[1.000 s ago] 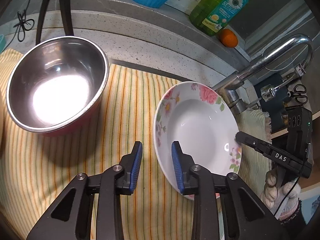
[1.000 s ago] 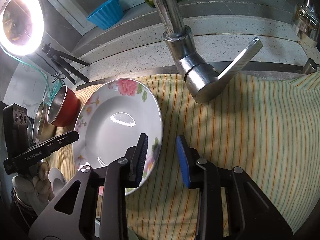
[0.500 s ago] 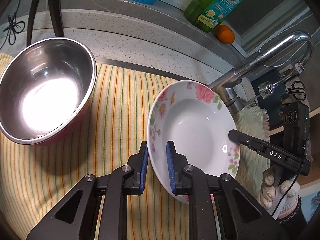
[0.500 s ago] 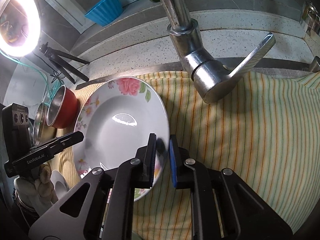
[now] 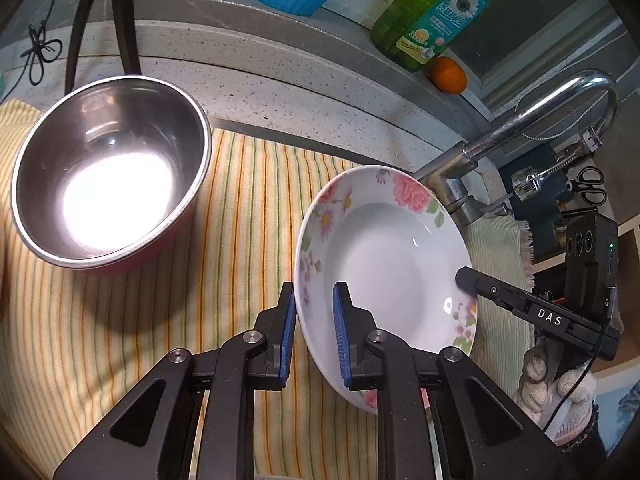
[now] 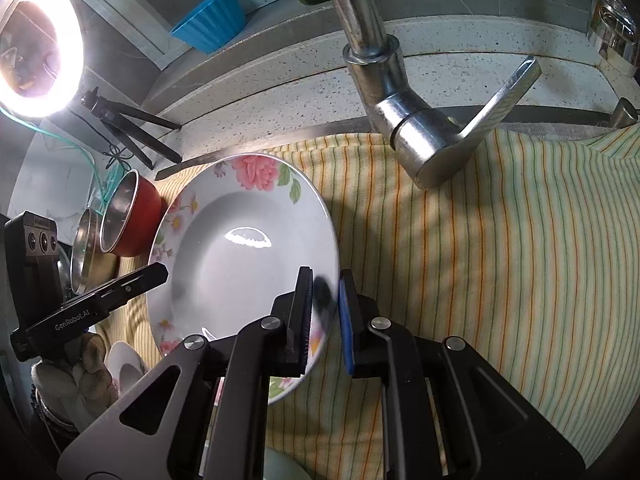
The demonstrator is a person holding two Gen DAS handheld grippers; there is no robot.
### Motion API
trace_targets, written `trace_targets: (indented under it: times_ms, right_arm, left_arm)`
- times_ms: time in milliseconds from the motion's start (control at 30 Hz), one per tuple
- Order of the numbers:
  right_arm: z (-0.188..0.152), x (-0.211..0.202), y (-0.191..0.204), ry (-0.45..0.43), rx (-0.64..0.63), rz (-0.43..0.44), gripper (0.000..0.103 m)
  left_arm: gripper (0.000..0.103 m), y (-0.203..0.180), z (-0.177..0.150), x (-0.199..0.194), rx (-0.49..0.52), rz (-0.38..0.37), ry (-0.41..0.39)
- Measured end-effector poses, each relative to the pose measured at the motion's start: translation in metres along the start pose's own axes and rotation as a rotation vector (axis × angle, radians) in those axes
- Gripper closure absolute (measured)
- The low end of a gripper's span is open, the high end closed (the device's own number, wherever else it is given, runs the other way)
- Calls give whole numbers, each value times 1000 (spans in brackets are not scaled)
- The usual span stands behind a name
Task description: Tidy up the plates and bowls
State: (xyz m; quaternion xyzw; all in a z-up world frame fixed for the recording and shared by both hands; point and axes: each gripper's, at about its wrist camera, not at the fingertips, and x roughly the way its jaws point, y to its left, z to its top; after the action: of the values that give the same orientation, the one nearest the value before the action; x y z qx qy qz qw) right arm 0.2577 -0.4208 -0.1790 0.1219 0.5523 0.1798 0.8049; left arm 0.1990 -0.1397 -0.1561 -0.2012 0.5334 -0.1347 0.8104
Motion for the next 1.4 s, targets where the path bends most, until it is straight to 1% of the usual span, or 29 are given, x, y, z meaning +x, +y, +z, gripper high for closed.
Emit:
trace_targets:
  times_ms: [267,700,1067,1233,1400]
  right_arm:
    - [-7,-18,19,-22,-23,5,90]
    - [-33,-44,74,-60,-70,15,90]
    - [-78,-51,114,-40,-90,35,90]
    - [-102,-51,132,-26,-103,47,90]
    - [-123,-46,142,-5,-90,69,90]
  left_arm:
    - [87,3,-5,-24,9,-18,-31]
    - [87,20,-26,-69,12,-32,-72]
    - [87,43,-52,-110,14,-34,-87]
    - [87,56,-65,-122,2,-25,-85]
    - [87,67,-80,-132,-7,-19,-76]
